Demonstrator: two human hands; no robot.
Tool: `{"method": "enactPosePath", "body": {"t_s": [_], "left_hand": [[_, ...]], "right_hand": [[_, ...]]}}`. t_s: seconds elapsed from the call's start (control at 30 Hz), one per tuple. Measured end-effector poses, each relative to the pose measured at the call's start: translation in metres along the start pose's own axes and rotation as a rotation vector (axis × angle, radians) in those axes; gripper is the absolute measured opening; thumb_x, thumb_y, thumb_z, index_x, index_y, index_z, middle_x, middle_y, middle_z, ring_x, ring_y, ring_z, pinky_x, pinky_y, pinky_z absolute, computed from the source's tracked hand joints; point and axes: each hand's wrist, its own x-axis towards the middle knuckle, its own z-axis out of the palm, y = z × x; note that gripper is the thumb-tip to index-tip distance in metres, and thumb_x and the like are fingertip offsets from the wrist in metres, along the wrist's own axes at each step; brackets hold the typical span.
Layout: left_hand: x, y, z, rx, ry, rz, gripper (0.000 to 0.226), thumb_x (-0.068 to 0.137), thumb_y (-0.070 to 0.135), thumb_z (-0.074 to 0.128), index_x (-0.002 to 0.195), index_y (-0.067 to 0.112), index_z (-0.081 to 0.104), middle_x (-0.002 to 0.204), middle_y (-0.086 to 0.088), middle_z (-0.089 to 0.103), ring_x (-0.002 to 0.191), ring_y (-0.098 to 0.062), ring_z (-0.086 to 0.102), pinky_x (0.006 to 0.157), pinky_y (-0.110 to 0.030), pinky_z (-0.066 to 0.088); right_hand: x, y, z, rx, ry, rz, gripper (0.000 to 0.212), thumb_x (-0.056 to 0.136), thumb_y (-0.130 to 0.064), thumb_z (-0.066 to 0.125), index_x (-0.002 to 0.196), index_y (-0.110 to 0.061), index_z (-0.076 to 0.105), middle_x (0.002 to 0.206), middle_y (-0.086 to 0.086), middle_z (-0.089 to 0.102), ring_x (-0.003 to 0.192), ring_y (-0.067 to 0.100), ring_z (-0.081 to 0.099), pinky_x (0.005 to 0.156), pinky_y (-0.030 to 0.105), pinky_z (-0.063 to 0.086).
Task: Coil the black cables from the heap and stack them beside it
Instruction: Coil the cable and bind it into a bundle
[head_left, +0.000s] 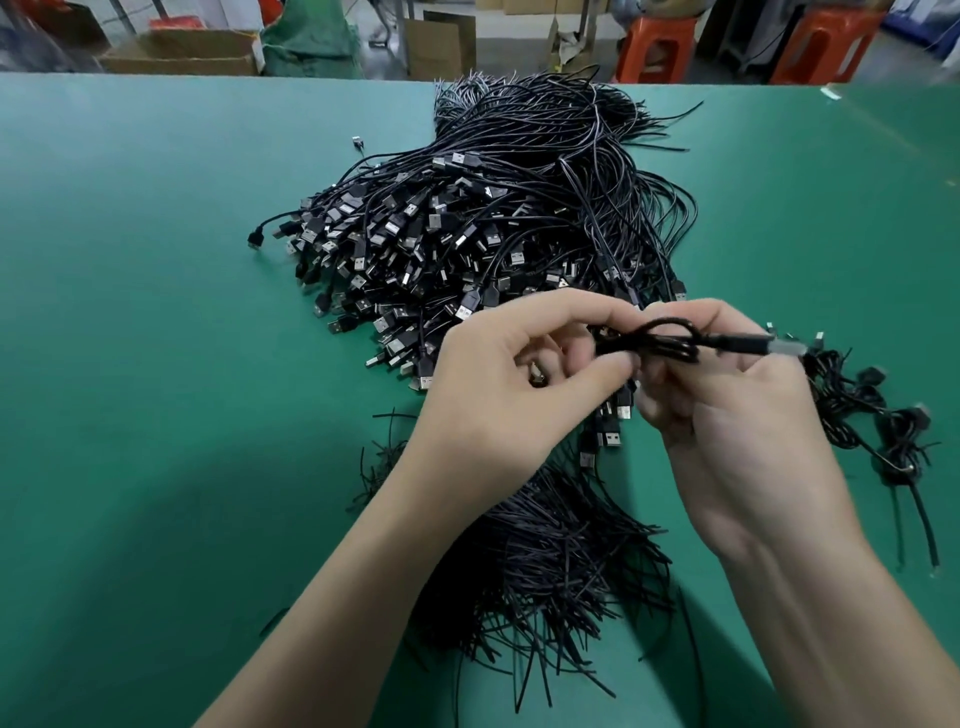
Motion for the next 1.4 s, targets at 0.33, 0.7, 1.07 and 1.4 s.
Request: {"method": "enactPosePath", "body": {"t_s": [0.33, 0.7, 1.07, 1.4], "left_hand": [[0.003, -0.006, -0.009, -0.274, -0.043, -0.227, 0.024, 0.087, 0.016, 0.082, 0.108, 0.023, 0.072, 0.092, 0.001, 0.08, 0.083, -0.008, 0.072, 0.08, -0.022, 0.056], [0.003, -0.008, -0.014, -0.345, -0.176, -0.341, 0.019, 0.09, 0.011, 0.077, 0.109, 0.012, 0.076, 0.096, -0.003, 0.076, 0.086, -0.008, 0.069, 0.078, -0.021, 0.055], [0.002, -0.001, -0.006, -0.175, -0.058, -0.14, 0.02, 0.083, 0.005, 0.084, 0.096, 0.02, 0.08, 0.086, 0.003, 0.079, 0.08, -0.004, 0.073, 0.074, -0.017, 0.056], [0.001, 0.009, -0.01, -0.012, 0.005, -0.054, 0.016, 0.08, 0.008, 0.088, 0.091, 0.016, 0.079, 0.081, 0.001, 0.078, 0.075, -0.011, 0.072, 0.073, -0.03, 0.06]], "right_hand": [[-0.001, -0.007, -0.002, -0.217, -0.037, -0.173, 0.018, 0.098, -0.014, 0.067, 0.08, -0.016, 0.064, 0.054, -0.007, 0.051, 0.048, 0.008, 0.041, 0.045, 0.025, 0.041], [0.0, -0.006, -0.004, -0.295, -0.192, -0.237, 0.015, 0.096, -0.014, 0.068, 0.081, -0.017, 0.064, 0.058, -0.012, 0.057, 0.049, 0.001, 0.047, 0.048, 0.013, 0.04], [-0.003, -0.025, -0.013, -0.97, -0.178, -0.55, 0.017, 0.097, -0.026, 0.066, 0.084, -0.024, 0.057, 0.072, -0.006, 0.064, 0.061, 0.016, 0.054, 0.052, 0.017, 0.036], [-0.01, -0.031, -0.007, -1.218, -0.134, -0.734, 0.01, 0.097, -0.027, 0.061, 0.089, -0.022, 0.058, 0.068, -0.006, 0.056, 0.061, 0.018, 0.049, 0.054, 0.04, 0.043]]}}
